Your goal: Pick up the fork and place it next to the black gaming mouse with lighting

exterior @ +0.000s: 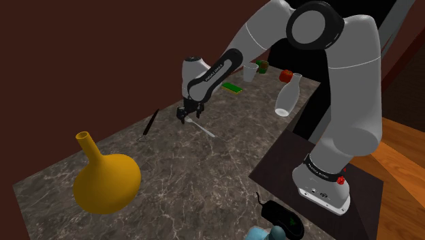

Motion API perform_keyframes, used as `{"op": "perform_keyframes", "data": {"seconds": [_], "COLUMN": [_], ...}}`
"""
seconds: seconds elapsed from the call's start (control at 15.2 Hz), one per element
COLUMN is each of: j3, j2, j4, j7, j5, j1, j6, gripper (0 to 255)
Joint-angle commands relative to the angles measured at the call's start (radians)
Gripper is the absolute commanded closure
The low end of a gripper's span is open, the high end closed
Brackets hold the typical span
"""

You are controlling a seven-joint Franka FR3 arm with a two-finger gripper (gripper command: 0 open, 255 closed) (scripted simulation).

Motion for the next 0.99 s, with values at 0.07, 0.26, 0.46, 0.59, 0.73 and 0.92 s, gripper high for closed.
{"op": "perform_keyframes", "data": {"seconds": [0.07, 0.26, 0.46, 0.59, 0.73, 0.92], "j3": [0.0, 0.0, 0.0, 0.0, -0.001, -0.001], "j2": [0.002, 0.002, 0.002, 0.002, 0.003, 0.002], "j4": [0.0, 0.0, 0.0, 0.0, -0.002, -0.001], "j7": [0.001, 0.001, 0.001, 0.001, -0.001, -0.003], "j5": [0.0, 0.0, 0.0, 0.0, -0.001, 0.0], "j1": [0.001, 0.001, 0.001, 0.001, -0.001, -0.003], "j6": [0.002, 0.002, 0.002, 0.002, 0.005, 0.004], "gripper": [0, 0, 255, 255, 255, 255]}}
